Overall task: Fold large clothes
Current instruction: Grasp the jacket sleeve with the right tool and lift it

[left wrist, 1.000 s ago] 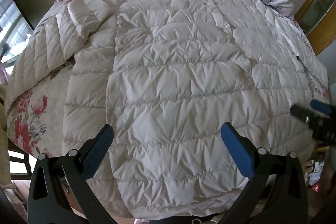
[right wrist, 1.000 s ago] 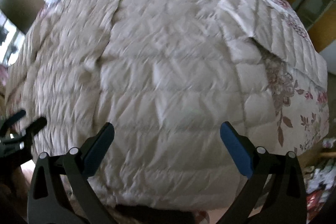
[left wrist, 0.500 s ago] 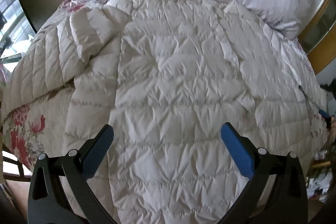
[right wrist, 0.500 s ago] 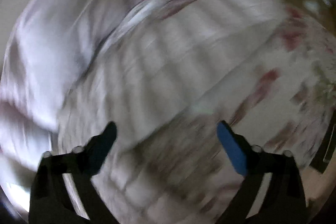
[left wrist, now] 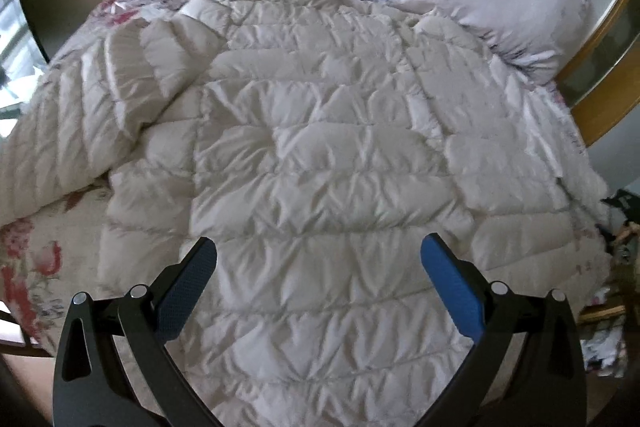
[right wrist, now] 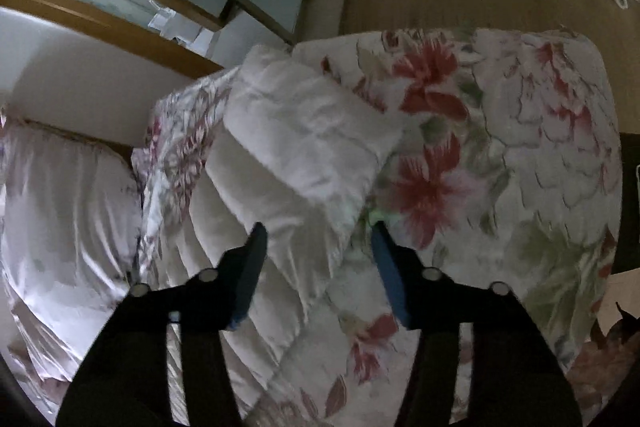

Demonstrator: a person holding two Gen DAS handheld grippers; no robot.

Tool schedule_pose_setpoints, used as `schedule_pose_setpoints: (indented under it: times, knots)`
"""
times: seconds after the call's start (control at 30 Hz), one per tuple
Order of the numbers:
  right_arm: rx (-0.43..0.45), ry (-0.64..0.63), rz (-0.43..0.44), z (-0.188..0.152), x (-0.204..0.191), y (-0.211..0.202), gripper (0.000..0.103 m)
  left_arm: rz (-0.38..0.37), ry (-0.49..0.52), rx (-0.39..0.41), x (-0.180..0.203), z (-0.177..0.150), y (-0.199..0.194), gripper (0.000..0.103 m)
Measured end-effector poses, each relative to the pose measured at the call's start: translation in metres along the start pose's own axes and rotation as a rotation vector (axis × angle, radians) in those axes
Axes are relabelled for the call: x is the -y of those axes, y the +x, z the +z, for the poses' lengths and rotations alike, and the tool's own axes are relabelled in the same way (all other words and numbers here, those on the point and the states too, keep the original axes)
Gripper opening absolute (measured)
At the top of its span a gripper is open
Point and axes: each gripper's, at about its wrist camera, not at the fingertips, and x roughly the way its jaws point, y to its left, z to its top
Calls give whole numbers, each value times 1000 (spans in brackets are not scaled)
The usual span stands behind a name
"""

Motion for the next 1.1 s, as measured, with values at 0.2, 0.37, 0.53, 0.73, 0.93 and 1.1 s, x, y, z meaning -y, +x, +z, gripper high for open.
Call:
schedule_pose_setpoints:
  times: [0.2,0.37,0.53,0.73,0.93,1.1]
  knots:
    - [4,-6,-22,10,0,13,4,-65,-44,-6,-4,6,0,102]
    - [66,-207,-1,-2,-47,2,3,-87,-102,7,-12,11,-2,102]
    - [98,-415,128,-30,-111,-22,3,-94,-144,22,-19,18,-3,102]
    - [47,-683,329,-101,-190,-45,3,-100,-155,42,-20,22,-5,102]
    - [-81,-898,451,-201,-231,-58,3,-102,-180,50,-26,24,-6,102]
    - [-246,-1006,476,-285,-236,-38,3,-100,-215,46,-34,24,-5,102]
